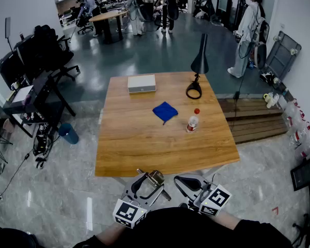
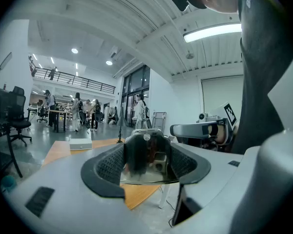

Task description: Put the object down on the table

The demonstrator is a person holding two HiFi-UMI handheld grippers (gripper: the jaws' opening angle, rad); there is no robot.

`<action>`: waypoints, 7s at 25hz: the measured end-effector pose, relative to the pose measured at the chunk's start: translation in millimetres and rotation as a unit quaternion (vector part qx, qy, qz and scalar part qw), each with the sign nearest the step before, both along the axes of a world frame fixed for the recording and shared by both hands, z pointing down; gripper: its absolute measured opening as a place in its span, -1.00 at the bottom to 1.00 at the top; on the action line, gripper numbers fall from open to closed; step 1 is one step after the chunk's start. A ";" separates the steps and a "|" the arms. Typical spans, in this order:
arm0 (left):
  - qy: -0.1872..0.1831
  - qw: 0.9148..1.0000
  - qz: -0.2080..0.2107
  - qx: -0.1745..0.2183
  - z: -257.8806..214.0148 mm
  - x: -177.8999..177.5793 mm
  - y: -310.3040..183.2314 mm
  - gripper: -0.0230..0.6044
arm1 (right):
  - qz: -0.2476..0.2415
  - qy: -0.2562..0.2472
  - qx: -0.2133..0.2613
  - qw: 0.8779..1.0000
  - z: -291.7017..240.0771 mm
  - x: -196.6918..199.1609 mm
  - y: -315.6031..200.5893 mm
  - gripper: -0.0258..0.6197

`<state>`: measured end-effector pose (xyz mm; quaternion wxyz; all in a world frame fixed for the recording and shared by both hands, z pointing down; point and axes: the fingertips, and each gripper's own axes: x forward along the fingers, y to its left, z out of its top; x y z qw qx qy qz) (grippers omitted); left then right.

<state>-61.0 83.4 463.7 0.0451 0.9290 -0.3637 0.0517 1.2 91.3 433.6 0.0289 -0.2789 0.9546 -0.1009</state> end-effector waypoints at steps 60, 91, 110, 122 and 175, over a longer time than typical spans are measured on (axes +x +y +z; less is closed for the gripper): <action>-0.024 0.996 -0.091 -0.002 -2.5 74.9 -73.1 0.00 | -0.012 0.001 -0.029 1.000 24.8 114.4 -74.3 -0.91; -0.028 0.999 -0.014 -0.018 21.0 -47.2 -210.6 0.00 | 0.072 0.044 -0.038 0.996 21.9 -8.5 -196.1 -0.91; -0.103 0.989 -0.070 -0.080 95.9 -17.8 -261.5 0.00 | 0.025 0.048 -0.059 0.997 35.9 32.4 -230.9 -0.91; -0.184 0.974 -0.060 -0.119 182.6 -14.4 -287.8 0.00 | 0.027 0.055 -0.062 0.996 36.8 39.7 -235.2 -0.91; -0.341 0.907 -0.011 -0.246 333.0 -12.0 -321.9 -0.01 | 0.050 0.073 -0.093 0.992 57.8 59.9 -221.3 -0.91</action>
